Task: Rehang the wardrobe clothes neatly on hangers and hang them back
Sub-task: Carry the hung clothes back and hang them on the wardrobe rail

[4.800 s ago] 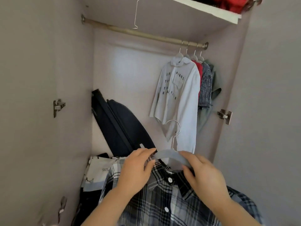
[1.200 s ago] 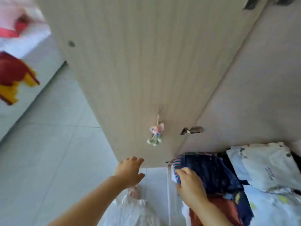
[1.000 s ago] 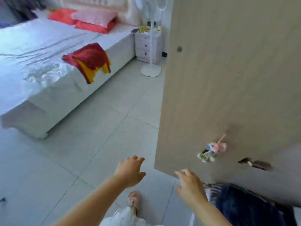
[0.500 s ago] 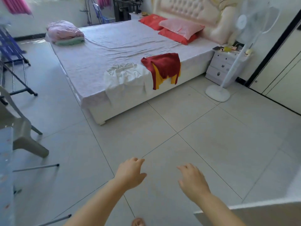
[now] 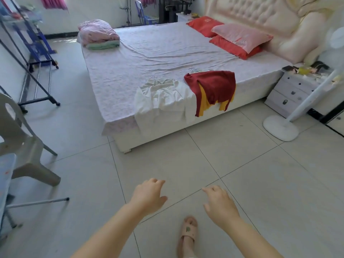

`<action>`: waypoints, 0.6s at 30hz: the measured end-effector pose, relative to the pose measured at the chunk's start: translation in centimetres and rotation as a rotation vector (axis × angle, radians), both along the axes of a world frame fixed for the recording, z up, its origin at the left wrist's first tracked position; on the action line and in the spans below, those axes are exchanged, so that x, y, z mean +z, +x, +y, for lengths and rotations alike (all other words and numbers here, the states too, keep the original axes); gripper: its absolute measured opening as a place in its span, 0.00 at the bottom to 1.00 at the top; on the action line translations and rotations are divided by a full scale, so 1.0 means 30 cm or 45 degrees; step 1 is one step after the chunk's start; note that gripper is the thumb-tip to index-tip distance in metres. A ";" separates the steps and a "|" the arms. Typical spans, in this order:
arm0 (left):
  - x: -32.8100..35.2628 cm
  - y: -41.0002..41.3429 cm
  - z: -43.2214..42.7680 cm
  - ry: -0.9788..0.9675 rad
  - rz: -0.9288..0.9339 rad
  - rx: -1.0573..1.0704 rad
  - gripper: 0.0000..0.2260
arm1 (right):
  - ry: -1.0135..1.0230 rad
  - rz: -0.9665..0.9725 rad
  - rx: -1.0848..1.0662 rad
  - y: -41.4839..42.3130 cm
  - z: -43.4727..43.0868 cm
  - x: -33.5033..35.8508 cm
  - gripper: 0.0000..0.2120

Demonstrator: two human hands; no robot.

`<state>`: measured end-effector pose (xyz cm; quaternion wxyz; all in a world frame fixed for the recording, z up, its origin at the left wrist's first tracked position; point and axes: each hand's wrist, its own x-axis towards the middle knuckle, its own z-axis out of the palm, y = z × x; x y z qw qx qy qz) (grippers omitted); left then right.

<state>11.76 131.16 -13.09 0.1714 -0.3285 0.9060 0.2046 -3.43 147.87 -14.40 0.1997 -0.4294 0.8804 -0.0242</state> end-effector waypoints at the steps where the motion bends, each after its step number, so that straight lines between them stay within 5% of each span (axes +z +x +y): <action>1: -0.006 -0.044 -0.043 0.000 -0.004 0.027 0.26 | -0.002 -0.011 0.021 -0.055 -0.052 -0.010 0.22; 18: 0.032 -0.657 -0.804 -0.010 -0.042 0.381 0.26 | 0.009 -0.015 0.267 -0.878 -0.977 0.046 0.22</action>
